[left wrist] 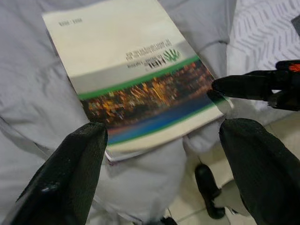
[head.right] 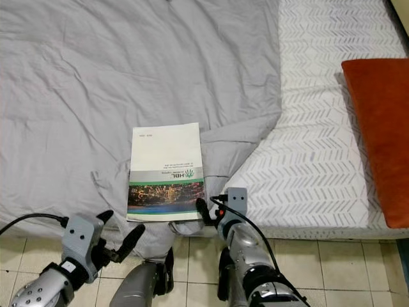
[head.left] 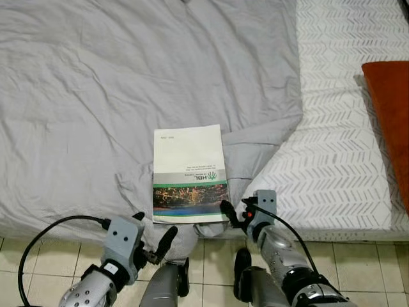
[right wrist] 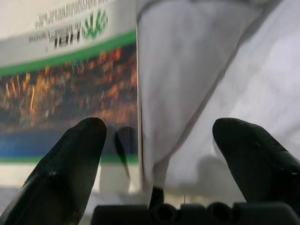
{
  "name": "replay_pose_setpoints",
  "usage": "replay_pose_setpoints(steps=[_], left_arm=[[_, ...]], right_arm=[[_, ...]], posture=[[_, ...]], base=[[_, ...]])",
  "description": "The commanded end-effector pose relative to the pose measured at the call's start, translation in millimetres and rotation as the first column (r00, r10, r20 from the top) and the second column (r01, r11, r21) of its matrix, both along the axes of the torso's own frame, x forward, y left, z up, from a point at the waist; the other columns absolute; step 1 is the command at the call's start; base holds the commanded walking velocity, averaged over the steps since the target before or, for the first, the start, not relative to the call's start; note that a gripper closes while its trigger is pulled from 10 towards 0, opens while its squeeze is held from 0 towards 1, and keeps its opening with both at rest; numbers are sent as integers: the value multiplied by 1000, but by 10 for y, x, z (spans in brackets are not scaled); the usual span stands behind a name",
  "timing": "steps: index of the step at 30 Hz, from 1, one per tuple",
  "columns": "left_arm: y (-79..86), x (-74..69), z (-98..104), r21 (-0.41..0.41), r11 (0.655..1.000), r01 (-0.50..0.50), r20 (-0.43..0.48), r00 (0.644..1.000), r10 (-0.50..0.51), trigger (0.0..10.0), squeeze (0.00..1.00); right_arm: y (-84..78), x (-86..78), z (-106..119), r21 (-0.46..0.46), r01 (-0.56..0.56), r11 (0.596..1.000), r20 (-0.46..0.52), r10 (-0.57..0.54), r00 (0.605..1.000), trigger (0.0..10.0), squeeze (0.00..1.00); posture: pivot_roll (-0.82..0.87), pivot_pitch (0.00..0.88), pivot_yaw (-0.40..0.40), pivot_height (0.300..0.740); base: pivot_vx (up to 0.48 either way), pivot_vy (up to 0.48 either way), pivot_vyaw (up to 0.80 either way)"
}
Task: Clean up the room
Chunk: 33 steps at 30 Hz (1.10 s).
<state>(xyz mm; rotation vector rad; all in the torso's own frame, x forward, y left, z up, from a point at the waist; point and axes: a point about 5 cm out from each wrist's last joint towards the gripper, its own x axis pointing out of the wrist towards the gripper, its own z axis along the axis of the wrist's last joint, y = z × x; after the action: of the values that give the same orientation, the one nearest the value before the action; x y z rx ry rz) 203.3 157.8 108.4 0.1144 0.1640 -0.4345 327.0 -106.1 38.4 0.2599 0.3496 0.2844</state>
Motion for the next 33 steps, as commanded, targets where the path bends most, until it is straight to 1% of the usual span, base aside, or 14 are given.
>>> replay_pose_setpoints(steps=[1, 10, 14, 19, 21, 25, 26, 27, 29, 30, 32, 33], left_arm=[[-16, -90, -55, 7, 1000, -2, -39, 999, 2, 10000, 0], [-56, -113, -65, 4, 1000, -7, -46, 999, 7, 10000, 0], [-59, -120, -68, 4, 1000, -13, -47, 999, 13, 10000, 0], [-64, -123, -72, 5, 1000, -16, -50, 999, 16, 10000, 0], [-77, -124, -78, 5, 1000, -17, -51, 999, 17, 10000, 0], [-83, -124, -79, 5, 1000, -19, -51, 999, 19, 10000, 0], [-84, -123, -81, 5, 1000, -19, -50, 999, 20, 10000, 0], [-84, -123, -82, 6, 1000, -21, -50, 999, 21, 10000, 0], [-86, -122, -83, 6, 1000, -21, -50, 999, 21, 10000, 0], [-89, -118, -83, 6, 1000, -21, -48, 999, 22, 10000, 0], [-89, -115, -82, 6, 1000, -22, -47, 999, 22, 10000, 0], [-88, -112, -82, 7, 1000, -23, -46, 999, 24, 10000, 0]], right_arm=[[59, -147, -183, 20, -9, 1000, -70, 10, 998, 10000, 0], [181, -179, -188, 37, -21, 999, -65, 23, 998, 10000, 0], [235, -187, -189, 70, -35, 997, -73, 40, 997, 10000, 0], [272, -173, -175, 78, -40, 996, -79, 46, 996, 10000, 0], [317, -153, -153, 110, -30, 993, -91, 40, 995, 10000, 0], [340, -144, -142, 129, -26, 991, -97, 38, 995, 10000, 0], [347, -143, -140, 136, -24, 990, -99, 38, 994, 9647, 0], [364, -141, -136, 147, -23, 989, -104, 38, 994, 5255, 0], [369, -143, -139, 150, -22, 988, -108, 38, 993, 5255, 0], [389, -151, -147, 171, -13, 985, -123, 35, 992, 1451, 0], [403, -154, -149, 181, -12, 983, -129, 36, 991, 1451, 0], [422, -158, -150, 187, -15, 982, -134, 40, 990, 78, 0]], posture=[[200, 591, 34, 740], [193, 585, 19, 740], [194, 585, 17, 740], [197, 586, 15, 740], [198, 581, 11, 740], [198, 576, 8, 740], [200, 573, 8, 740], [201, 570, 8, 740], [201, 566, 7, 740], [201, 561, 3, 740], [201, 561, 3, 740], [201, 561, 3, 740]], base=[[0, 0, 0], [0, 0, 0], [0, 0, 0], [0, 0, 0], [0, 0, 0], [0, 0, 0], [0, 0, 0], [0, 0, 0], [0, 0, 0], [0, 0, 0], [0, 0, 0], [0, 0, 0]])
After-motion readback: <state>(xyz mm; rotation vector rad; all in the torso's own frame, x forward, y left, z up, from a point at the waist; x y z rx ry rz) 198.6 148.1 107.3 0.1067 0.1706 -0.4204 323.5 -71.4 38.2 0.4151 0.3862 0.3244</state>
